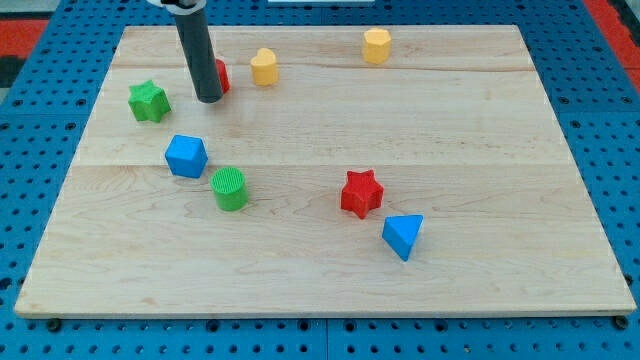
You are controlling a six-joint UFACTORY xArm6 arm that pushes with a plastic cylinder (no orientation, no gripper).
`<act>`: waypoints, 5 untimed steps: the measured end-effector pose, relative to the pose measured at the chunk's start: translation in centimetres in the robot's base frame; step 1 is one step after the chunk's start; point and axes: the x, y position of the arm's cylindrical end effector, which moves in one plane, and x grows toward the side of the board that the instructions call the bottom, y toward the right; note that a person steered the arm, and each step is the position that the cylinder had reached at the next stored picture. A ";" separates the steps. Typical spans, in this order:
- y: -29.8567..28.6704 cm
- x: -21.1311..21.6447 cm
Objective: Move your arm to the right of the blue triangle
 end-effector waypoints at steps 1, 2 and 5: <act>-0.8 -1.2; 0.0 0.4; 10.0 7.8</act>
